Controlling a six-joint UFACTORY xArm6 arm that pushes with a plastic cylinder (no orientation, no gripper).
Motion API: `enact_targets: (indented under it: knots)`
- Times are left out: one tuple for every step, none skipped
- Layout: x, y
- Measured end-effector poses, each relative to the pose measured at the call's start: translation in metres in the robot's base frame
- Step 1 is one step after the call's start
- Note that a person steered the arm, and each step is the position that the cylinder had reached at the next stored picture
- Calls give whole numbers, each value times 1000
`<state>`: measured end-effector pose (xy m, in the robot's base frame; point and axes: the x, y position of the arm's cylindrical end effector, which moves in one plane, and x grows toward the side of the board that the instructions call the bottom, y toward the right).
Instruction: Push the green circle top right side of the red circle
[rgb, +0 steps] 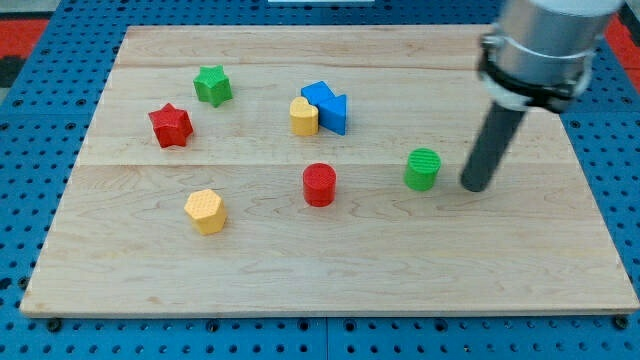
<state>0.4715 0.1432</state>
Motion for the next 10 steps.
enact_targets:
  knots:
    - [-31,-47]
    - [-52,-92]
    - [-19,-75]
    - [-12,-82]
    - [-26,-114]
    - [-33,-131]
    - [-33,-135]
    - [-43,-135]
    - [-5,-111]
    - [46,-82]
